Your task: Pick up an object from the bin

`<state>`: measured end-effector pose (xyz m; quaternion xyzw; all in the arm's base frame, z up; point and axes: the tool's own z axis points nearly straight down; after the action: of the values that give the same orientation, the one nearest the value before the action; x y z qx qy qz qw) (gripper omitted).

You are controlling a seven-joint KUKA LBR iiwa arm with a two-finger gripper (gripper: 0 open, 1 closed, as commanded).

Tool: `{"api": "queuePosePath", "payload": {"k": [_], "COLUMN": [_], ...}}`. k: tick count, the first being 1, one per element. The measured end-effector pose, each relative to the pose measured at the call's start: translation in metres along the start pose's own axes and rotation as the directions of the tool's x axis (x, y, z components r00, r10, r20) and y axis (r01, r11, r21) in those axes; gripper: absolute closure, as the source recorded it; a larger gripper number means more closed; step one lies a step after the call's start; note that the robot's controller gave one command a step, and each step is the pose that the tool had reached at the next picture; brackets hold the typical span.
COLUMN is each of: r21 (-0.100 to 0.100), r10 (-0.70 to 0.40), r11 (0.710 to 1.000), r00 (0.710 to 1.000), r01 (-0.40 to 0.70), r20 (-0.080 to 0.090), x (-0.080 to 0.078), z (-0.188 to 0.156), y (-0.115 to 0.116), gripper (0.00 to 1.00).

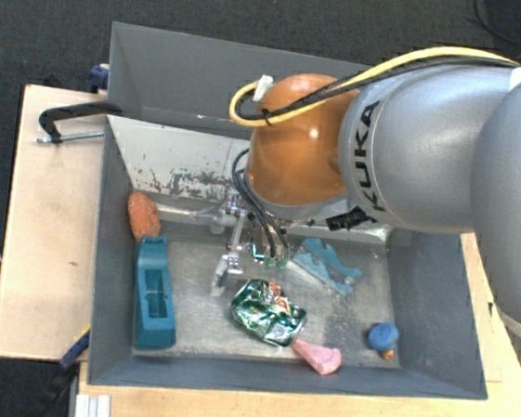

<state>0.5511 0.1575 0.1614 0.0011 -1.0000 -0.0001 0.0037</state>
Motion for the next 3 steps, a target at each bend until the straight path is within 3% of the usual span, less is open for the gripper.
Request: {"api": "queuePosePath", "payload": {"k": [1,2,3], "r21": [-0.001,-0.002,0.001], "r10": [0.001,-0.079,-0.193], "r11": [1.0,0.997,0.981], "r00": [1.0,0.997,0.981], "r01": [-0.001,0.079,0.193], "r20": [0.008,0.013,0.007], "x": [-0.002,0.019,0.038], "z": [-0.004,0.0,0.052], "y": [-0.001,-0.017,-0.056], "gripper": [0.0,0.0,1.0]}}
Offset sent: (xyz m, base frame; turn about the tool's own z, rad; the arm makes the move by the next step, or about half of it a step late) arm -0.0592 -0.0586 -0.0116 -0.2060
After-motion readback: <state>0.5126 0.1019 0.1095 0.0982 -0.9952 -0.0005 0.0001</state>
